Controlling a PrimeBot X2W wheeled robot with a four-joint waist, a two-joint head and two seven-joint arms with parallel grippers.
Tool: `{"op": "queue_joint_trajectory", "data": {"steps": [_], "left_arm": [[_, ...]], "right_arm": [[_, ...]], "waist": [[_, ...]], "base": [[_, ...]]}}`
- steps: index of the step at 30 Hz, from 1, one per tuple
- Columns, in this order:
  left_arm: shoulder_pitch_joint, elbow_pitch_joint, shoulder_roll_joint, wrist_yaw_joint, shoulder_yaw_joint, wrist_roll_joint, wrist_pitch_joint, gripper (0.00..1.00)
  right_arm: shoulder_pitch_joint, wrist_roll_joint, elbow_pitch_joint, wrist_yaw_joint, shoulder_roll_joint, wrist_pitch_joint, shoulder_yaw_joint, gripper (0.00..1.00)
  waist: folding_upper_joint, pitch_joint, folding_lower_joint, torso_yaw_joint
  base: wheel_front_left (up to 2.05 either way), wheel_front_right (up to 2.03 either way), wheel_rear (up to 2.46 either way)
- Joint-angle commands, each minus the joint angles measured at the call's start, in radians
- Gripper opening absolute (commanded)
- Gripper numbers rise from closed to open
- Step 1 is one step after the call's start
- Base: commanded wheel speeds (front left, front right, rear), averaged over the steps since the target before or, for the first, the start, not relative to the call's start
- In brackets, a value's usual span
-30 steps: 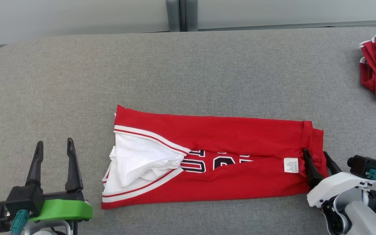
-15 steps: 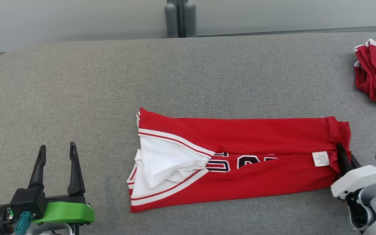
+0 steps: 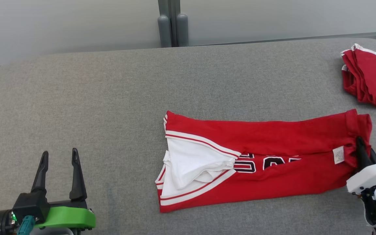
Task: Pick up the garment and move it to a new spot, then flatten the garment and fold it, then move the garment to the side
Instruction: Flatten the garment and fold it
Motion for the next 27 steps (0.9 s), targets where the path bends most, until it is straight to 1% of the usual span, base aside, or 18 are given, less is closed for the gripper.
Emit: {"op": "queue_joint_trajectory", "data": {"steps": [1, 6, 15, 20, 27], "left_arm": [[0.016, 0.004, 0.001, 0.004, -0.002, 0.000, 0.000, 1.00], [0.021, 0.011, 0.001, 0.002, -0.006, 0.000, 0.000, 1.00], [0.026, 0.022, 0.001, -0.003, -0.009, -0.002, 0.000, 1.00], [0.024, 0.027, 0.001, 0.000, -0.026, -0.006, 0.000, 1.00], [0.012, 0.033, 0.001, 0.003, -0.035, -0.017, 0.000, 1.00]], "right_arm": [[-0.006, -0.011, -0.018, -0.001, 0.010, 0.000, 0.017, 0.00], [-0.020, -0.025, -0.073, -0.001, 0.049, 0.000, 0.086, 0.00], [-0.050, -0.040, -0.180, -0.001, 0.152, 0.039, 0.250, 0.00], [-0.073, -0.037, -0.188, -0.001, 0.223, 0.051, 0.332, 0.00], [-0.127, -0.022, -0.149, -0.001, 0.303, 0.046, 0.429, 0.00]], "waist": [[0.0000, -0.004, 0.0000, -0.002], [0.0000, -0.015, 0.0000, 0.003], [0.0000, -0.028, 0.0000, 0.032], [0.0000, -0.030, 0.0000, 0.057], [0.0000, -0.018, 0.0000, 0.090]], "base": [[0.00, 0.00, 0.00], [0.00, 0.00, 0.00], [0.00, 0.00, 0.00], [0.00, 0.00, 0.00], [0.00, 0.00, 0.00]]}}
